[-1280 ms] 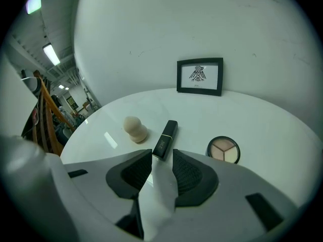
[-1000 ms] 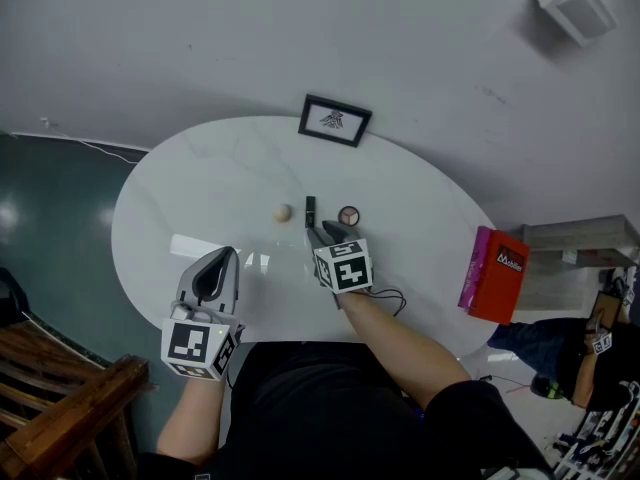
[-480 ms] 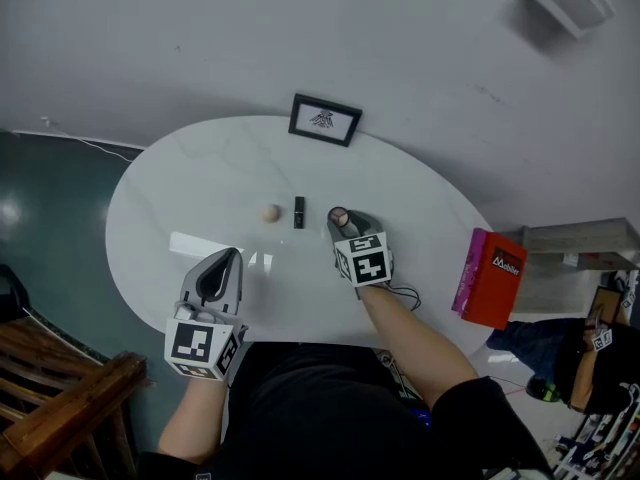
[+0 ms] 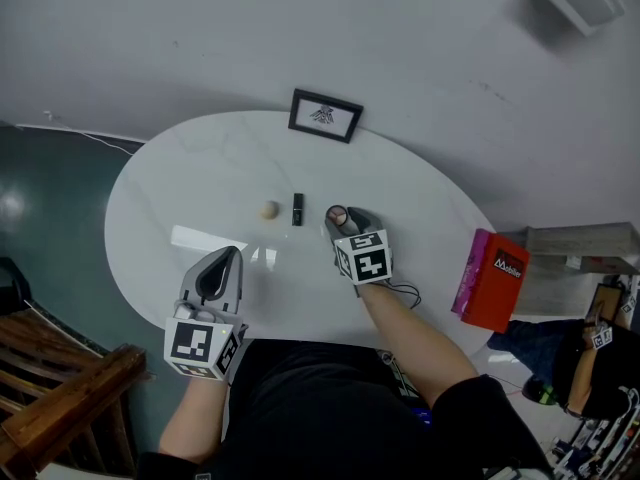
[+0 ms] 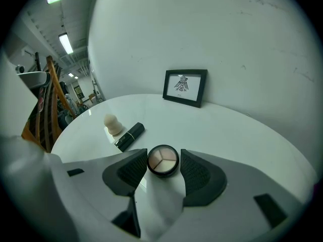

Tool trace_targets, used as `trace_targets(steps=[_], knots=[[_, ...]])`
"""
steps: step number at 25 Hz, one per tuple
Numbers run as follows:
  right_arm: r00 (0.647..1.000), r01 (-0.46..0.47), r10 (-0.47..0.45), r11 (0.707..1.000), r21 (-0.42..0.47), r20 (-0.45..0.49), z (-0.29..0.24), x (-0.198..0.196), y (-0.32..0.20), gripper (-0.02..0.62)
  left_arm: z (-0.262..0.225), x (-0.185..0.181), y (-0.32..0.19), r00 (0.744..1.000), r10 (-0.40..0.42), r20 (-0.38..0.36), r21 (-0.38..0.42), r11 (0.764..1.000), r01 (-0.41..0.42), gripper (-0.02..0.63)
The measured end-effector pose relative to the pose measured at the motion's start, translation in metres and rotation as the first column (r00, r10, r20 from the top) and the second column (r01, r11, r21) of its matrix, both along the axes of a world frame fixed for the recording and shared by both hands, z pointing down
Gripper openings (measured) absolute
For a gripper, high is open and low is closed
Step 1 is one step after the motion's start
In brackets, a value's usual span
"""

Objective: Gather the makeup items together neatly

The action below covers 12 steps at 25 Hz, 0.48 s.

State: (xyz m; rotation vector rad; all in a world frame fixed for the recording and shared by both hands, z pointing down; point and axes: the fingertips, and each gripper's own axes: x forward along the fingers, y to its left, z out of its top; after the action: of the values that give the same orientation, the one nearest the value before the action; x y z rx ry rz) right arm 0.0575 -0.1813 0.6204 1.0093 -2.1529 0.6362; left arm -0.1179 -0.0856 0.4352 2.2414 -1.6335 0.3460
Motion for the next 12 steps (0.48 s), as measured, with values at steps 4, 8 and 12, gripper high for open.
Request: trace_targets(steps=[4,8,12], knots=[[1.000,0.002,-0.002,1.000,-0.015,0.009,0.0017,-0.0016,0.0027,0.196,-0.0001,-0.0005,0.0006,1.000,-0.005,-0.001,0.000,1.000,0.005,0.017],[1.000,0.002,-0.002,1.000,-0.025,0.005,0.0041,-0.0032,0.0046,0.198,0.0011,-0.0048,0.0030,1.000,-0.013,-0.005,-0.003,1.000,0.013,0.017],[1.000,-0.012,0.012,0.999,-0.033,0.006,0.0061,-0.0052,0.0040,0.196,0.0011,-0.0066,0.0049,1.000,-0.012,-0.004,-0.002,1.000,0.012,0.017]])
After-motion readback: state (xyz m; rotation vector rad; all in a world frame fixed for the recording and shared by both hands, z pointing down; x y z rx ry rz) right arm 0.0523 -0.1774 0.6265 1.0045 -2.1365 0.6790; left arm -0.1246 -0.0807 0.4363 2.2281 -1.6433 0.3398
